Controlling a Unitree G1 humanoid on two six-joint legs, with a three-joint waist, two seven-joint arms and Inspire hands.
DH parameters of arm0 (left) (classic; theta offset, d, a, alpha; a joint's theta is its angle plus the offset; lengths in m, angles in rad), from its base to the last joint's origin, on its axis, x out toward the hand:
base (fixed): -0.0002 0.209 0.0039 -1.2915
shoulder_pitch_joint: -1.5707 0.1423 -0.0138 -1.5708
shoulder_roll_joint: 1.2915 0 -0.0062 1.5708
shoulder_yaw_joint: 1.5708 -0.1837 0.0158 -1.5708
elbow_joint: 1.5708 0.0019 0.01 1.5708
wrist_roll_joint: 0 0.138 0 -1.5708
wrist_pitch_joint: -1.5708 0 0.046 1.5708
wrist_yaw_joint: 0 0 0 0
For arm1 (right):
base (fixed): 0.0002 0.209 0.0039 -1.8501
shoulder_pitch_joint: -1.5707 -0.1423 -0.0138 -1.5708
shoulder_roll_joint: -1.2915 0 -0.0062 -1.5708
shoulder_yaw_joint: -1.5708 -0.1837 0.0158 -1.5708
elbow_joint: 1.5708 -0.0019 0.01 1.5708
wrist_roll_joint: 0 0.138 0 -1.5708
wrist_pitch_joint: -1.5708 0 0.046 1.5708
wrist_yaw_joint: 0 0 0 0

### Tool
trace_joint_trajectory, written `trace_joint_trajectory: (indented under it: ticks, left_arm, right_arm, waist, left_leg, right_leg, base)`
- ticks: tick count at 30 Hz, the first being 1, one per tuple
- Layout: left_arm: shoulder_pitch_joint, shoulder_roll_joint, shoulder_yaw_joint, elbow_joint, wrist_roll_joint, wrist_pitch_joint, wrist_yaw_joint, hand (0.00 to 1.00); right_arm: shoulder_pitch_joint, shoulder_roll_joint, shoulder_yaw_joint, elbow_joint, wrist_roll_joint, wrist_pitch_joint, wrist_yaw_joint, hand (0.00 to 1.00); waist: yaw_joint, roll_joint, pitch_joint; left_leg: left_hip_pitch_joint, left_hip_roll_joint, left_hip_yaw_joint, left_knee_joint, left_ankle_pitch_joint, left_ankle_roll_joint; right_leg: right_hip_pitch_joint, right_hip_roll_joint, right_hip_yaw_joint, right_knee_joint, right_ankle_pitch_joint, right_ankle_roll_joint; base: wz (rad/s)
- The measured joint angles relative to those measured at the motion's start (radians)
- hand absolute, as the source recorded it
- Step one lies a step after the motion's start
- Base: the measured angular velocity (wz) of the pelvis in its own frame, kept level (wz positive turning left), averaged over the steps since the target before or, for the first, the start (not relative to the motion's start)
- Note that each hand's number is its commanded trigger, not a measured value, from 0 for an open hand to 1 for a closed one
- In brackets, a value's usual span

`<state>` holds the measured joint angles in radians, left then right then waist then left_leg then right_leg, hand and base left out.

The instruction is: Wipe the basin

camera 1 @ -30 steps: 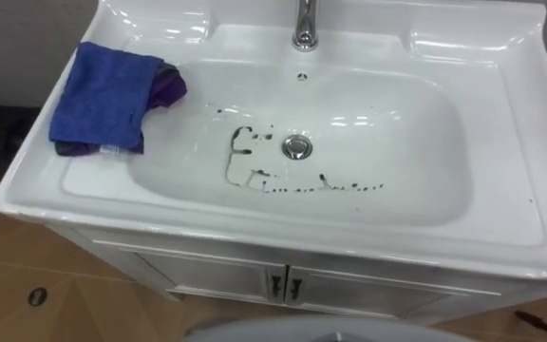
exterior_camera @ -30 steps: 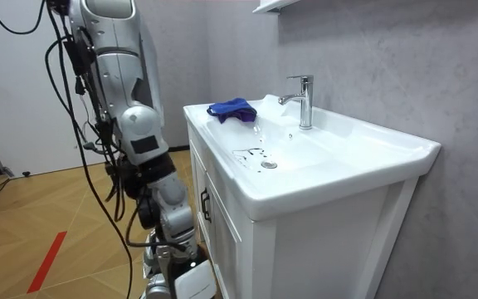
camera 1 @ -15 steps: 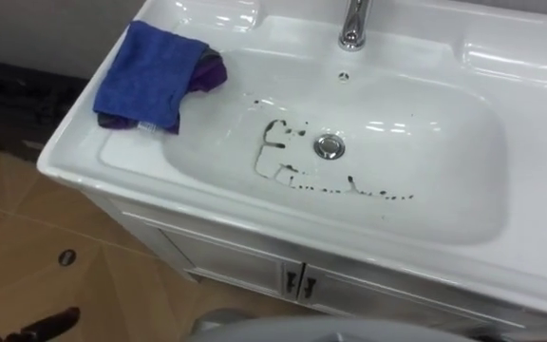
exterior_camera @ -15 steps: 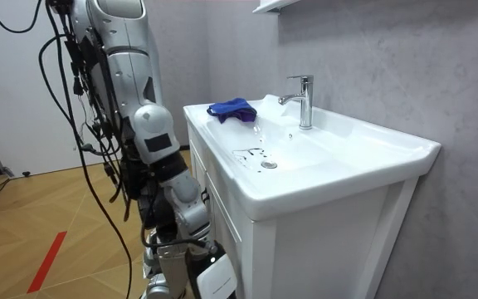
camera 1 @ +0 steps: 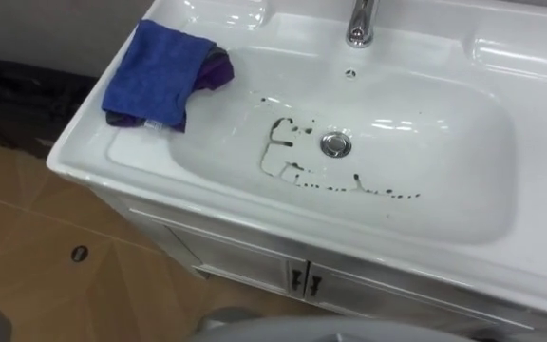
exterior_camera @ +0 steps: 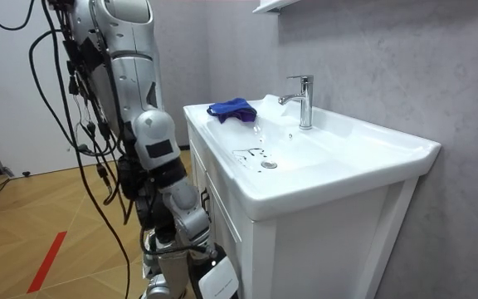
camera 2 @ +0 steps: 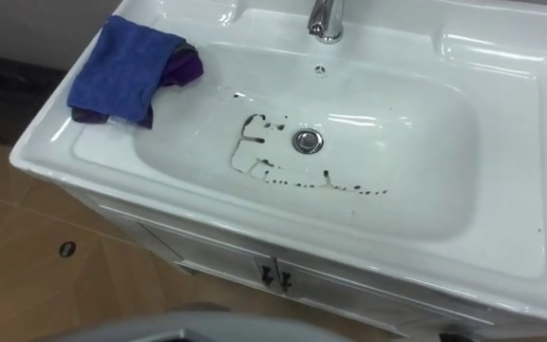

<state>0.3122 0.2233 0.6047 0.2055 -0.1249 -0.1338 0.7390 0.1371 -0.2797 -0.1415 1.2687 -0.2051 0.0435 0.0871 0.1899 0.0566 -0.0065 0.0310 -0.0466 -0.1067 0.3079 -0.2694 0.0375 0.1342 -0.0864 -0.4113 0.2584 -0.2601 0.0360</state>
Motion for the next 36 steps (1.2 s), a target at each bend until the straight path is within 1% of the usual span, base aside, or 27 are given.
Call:
trace_joint_trajectory:
  ticks: [3, 6, 9, 11, 13, 14, 16, 19, 21, 25, 26, 28, 30, 31, 33, 35, 36]
  left_arm:
    - [-0.007, 0.003, 0.0, -0.033, 0.0, -0.007, 0.001, 0.0]
    - [-0.011, 0.018, 0.0, -0.044, 0.0, -0.013, 0.002, 0.0]
    - [-0.018, 0.03, 0.001, -0.112, 0.0, -0.013, 0.019, 0.0]
    - [-0.042, 0.041, 0.001, -0.146, 0.0, -0.02, 0.022, 0.0]
    - [-0.048, 0.044, 0.001, -0.164, 0.0, -0.023, 0.021, 0.0]
    - [-0.052, 0.047, 0.001, -0.169, 0.0, -0.023, 0.015, 0.0]
    - [-0.054, 0.049, 0.001, -0.176, -0.001, -0.023, 0.012, 0.0]
    - [-0.054, 0.049, -0.001, -0.198, -0.007, -0.023, 0.003, 0.0]
    - [-0.054, 0.048, -0.004, -0.2, -0.025, -0.024, -0.005, 0.0]
    - [-0.054, 0.048, -0.047, -0.2, -0.028, -0.023, -0.02, 0.0]
    - [-0.054, 0.048, -0.059, -0.2, -0.026, -0.023, -0.029, 0.0]
    - [-0.054, 0.046, -0.078, -0.199, -0.022, -0.023, -0.039, 0.0]
    - [-0.054, 0.041, -0.103, -0.199, -0.02, -0.023, -0.055, 0.0]
    - [-0.052, 0.037, -0.122, -0.199, -0.018, -0.023, -0.062, 0.0]
    - [-0.052, 0.026, -0.157, -0.198, 0.005, -0.019, -0.077, 0.0]
    - [-0.052, 0.01, -0.21, -0.195, 0.019, -0.015, -0.104, 0.0]
    - [-0.052, 0.007, -0.221, -0.195, 0.019, -0.015, -0.113, 0.0]
  right_arm:
    - [0.003, 0.0, 0.0, -0.016, 0.0, -0.003, 0.004, 0.0]
    - [0.011, 0.0, 0.0, -0.036, -0.001, -0.014, 0.016, 0.0]
    - [0.029, 0.0, 0.0, -0.076, -0.001, -0.016, 0.025, 0.0]
    - [0.041, 0.001, 0.0, -0.086, -0.006, -0.02, 0.028, 0.0]
    - [0.042, 0.002, 0.0, -0.092, -0.02, -0.021, 0.036, 0.0]
    - [0.04, 0.002, 0.0, -0.097, -0.023, -0.021, 0.038, 0.0]
    - [0.045, 0.003, 0.0, -0.095, -0.024, -0.021, 0.038, 0.0]
    - [0.055, 0.003, 0.003, -0.092, -0.008, -0.02, 0.038, 0.0]
    - [0.062, 0.003, 0.004, -0.092, 0.003, -0.019, 0.038, 0.0]
    - [0.06, 0.005, 0.024, -0.064, 0.002, -0.011, 0.056, 0.0]
    - [0.06, 0.007, 0.029, -0.063, 0.003, -0.006, 0.064, 0.0]
    - [0.058, 0.007, 0.033, -0.063, 0.003, 0.002, 0.069, 0.0]
    - [0.059, 0.008, 0.033, -0.063, 0.004, 0.002, 0.069, 0.0]
    - [0.058, 0.008, 0.037, -0.065, 0.004, 0.002, 0.069, 0.0]
    - [0.061, 0.009, 0.041, -0.067, 0.003, 0.002, 0.069, 0.0]
    - [0.061, 0.011, 0.041, -0.067, 0.003, 0.002, 0.07, 0.0]
    - [0.061, 0.011, 0.041, -0.067, 0.003, 0.002, 0.07, 0.0]
  waist:
    - [-0.002, 0.0, 0.001]
    - [-0.016, -0.002, 0.0005]
    - [-0.022, -0.01, 0.0022]
    - [-0.024, -0.015, 0.0073]
    - [-0.026, -0.018, 0.0086]
    - [-0.035, -0.014, 0.0075]
    - [-0.053, -0.014, 0.0067]
    - [-0.061, -0.014, 0.0072]
    - [-0.074, -0.012, 0.007]
    - [-0.083, -0.006, 0.0067]
    - [-0.084, -0.007, 0.007]
    - [-0.086, -0.005, 0.0069]
    - [-0.095, -0.004, 0.0071]
    - [-0.102, -0.003, 0.0079]
    - [-0.106, -0.003, 0.0099]
    - [-0.114, 0.0, 0.0127]
    - [-0.116, 0.0, 0.013]
  left_leg:
    - [-0.001, 0.0, 0.008, -0.005, 0.0, 0.0]
    - [0.0, -0.002, 0.014, -0.009, 0.0, 0.0]
    - [0.001, -0.001, 0.024, -0.007, 0.001, 0.0]
    - [0.011, 0.0, 0.028, -0.011, 0.001, 0.001]
    - [0.015, 0.0, 0.028, -0.017, 0.001, 0.001]
    - [0.013, -0.001, 0.026, -0.017, 0.001, 0.002]
    - [0.015, 0.0, 0.028, -0.017, 0.001, 0.002]
    - [0.016, 0.003, 0.043, -0.018, 0.0, 0.002]
    - [0.017, 0.004, 0.047, -0.021, 0.0, 0.002]
    - [0.028, 0.009, 0.058, -0.031, 0.0, 0.002]
    - [0.031, 0.015, 0.061, -0.034, 0.0, 0.002]
    - [0.031, 0.016, 0.063, -0.035, 0.0, 0.002]
    - [0.031, 0.015, 0.064, -0.036, 0.0, 0.002]
    - [0.031, 0.015, 0.064, -0.035, 0.0, 0.002]
    - [0.036, 0.017, 0.073, -0.038, 0.0, 0.002]
    - [0.038, 0.018, 0.075, -0.043, 0.0, 0.002]
    - [0.037, 0.018, 0.076, -0.044, 0.0, 0.002]
  right_leg:
    - [-0.006, 0.0, 0.0, 0.001, 0.0, 0.0]
    - [-0.01, 0.001, 0.016, 0.002, -0.002, -0.003]
    - [-0.022, 0.002, 0.034, 0.007, -0.002, -0.003]
    - [-0.025, 0.002, 0.055, 0.016, -0.002, -0.003]
    - [-0.027, 0.002, 0.066, 0.015, -0.002, -0.003]
    - [-0.026, 0.001, 0.067, 0.014, -0.002, -0.003]
    - [-0.028, 0.001, 0.07, 0.014, -0.002, -0.003]
    - [-0.032, 0.007, 0.085, 0.013, 0.0, -0.006]
    - [-0.032, 0.007, 0.085, 0.013, 0.0, -0.007]
    - [-0.031, 0.012, 0.102, 0.014, 0.002, -0.01]
    - [-0.03, 0.014, 0.108, 0.015, 0.003, -0.011]
    - [-0.031, 0.015, 0.11, 0.015, 0.003, -0.012]
    - [-0.028, 0.016, 0.111, 0.014, 0.004, -0.013]
    - [-0.026, 0.016, 0.113, 0.014, 0.004, -0.013]
    - [-0.03, 0.017, 0.12, 0.013, 0.004, -0.013]
    - [-0.029, 0.017, 0.125, 0.013, 0.004, -0.013]
    - [-0.029, 0.017, 0.126, 0.013, 0.004, -0.013]
  base:
    - [-0.1]
    - [-0.07]
    - [-0.12]
    - [-0.2]
    - [-0.23]
    - [-0.14]
    - [-0.06]
    - [-0.13]
    - [-0.05]
    - [-0.1]
    - [-0.12]
    - [-0.06]
    - [0.0]
    - [0.0]
    - [-0.05]
    - [-0.07]
    - [-0.04]
